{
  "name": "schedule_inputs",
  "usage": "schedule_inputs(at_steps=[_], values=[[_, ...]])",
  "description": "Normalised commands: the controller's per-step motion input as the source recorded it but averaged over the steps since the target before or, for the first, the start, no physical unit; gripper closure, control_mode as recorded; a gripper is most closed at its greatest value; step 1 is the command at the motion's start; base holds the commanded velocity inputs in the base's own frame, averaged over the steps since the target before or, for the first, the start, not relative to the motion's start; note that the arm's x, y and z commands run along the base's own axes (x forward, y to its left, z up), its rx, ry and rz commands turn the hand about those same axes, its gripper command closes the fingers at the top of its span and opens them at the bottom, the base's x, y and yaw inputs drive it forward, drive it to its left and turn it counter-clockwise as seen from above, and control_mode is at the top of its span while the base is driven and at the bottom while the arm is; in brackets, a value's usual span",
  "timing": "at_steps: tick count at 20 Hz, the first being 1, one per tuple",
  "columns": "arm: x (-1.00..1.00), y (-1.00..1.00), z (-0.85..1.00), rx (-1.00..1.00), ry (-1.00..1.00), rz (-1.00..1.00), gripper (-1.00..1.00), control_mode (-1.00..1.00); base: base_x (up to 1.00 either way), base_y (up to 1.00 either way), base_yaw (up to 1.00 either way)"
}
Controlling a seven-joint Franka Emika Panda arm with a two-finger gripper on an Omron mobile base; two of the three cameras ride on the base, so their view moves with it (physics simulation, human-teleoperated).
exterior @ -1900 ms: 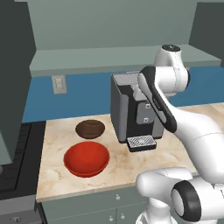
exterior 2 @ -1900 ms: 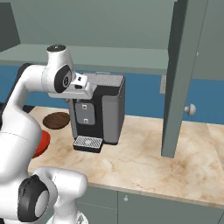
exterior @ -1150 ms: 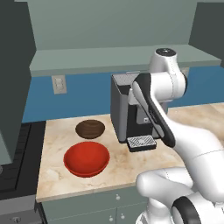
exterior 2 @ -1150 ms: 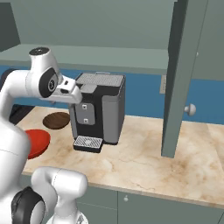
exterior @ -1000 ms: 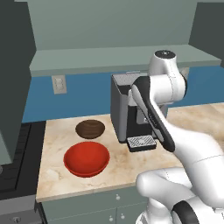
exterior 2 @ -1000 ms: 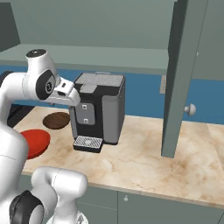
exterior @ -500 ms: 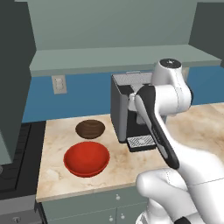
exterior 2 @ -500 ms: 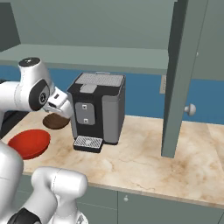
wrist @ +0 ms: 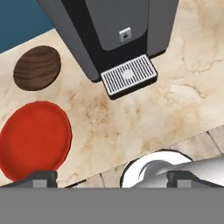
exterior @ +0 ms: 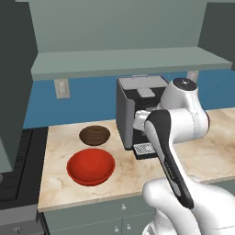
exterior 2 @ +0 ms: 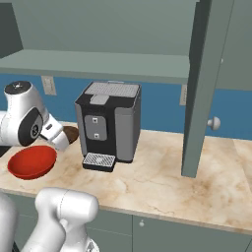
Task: Pick up the bowls on the counter and stack them on top of one another in the open cabinet. Place the smaller bowl on top of the larger bowl.
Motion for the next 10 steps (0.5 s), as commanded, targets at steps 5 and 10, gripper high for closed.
schedule_inputs(at_steps=[5, 10], values=[[-0.36, 0.25, -0.25, 0.03, -0.01, -0.02, -1.00, -1.00, 0.00, 0.00, 0.00], [-0.13, 0.28, -0.27, 0.03, -0.05, -0.01, -1.00, -1.00, 0.00, 0.00, 0.00]])
